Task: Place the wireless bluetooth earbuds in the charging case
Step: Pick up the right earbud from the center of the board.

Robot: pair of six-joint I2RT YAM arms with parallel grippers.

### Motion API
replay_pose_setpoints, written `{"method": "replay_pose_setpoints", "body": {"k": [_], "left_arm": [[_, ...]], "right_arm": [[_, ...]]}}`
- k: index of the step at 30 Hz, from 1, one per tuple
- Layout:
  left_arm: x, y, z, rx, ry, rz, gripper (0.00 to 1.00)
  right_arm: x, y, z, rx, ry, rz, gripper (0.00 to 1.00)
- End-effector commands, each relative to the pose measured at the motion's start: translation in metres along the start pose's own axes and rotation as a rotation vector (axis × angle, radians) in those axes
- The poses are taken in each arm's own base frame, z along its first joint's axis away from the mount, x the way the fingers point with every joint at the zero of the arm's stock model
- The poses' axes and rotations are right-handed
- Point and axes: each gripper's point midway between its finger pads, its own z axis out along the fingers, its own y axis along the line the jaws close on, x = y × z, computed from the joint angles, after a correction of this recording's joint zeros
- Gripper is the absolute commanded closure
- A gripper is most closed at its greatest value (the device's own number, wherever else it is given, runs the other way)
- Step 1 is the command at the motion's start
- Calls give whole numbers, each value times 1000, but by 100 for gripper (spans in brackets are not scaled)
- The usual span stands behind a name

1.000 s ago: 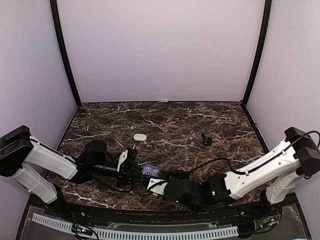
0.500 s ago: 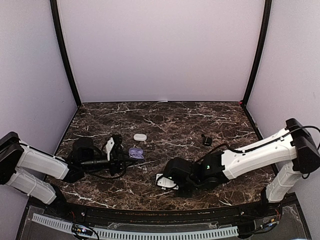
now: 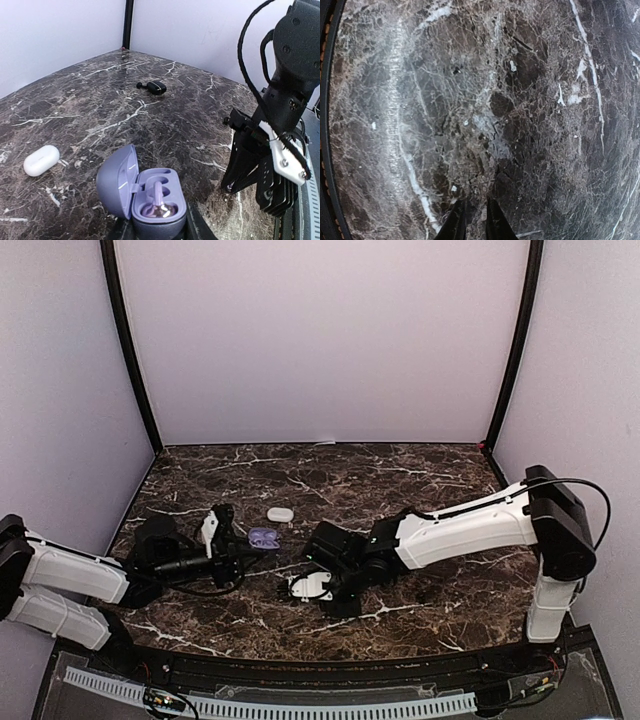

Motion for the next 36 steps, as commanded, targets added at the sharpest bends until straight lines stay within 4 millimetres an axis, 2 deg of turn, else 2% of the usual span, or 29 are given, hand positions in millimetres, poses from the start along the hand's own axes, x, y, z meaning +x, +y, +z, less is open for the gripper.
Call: {"method": "replay_pose_setpoints", "body": {"k": [1, 6, 11, 14, 17, 20, 21, 26, 28, 31, 36], "left_arm": [[-5, 20, -10, -123, -25, -7, 95], [-3, 27, -15, -164, -31, -14, 95], [-3, 24, -13, -145, -32, -15, 95], [-2, 23, -13, -138, -30, -12, 95], [-3, 22, -13, -134, -36, -10, 95], [-4, 20, -13, -122, -41, -2, 95], [-5, 19, -13, -117, -43, 0, 95], [-6, 15, -13, -89, -49, 8, 95], [-7, 12, -13, -75, -54, 12, 95], [-7, 8, -13, -54, -60, 18, 95], [-8, 4, -12, -27, -64, 29, 95]], "right_arm": [[-5, -10, 9, -46, -12, -36, 85], [-8, -23, 10, -45, -9, -13, 82], [-23, -38, -14, -36, -120, 78, 73], [-27, -40, -28, -40, -190, 149, 71], [-21, -38, -41, -15, -260, 216, 71], [-7, -31, -49, 22, -335, 293, 70], [-11, -33, -69, 50, -413, 313, 70], [2, -27, -103, 127, -683, 417, 70], [9, -19, -109, 137, -782, 419, 68], [17, -1, -105, 113, -872, 354, 64], [29, 3, -79, 110, -802, 382, 64]]}}
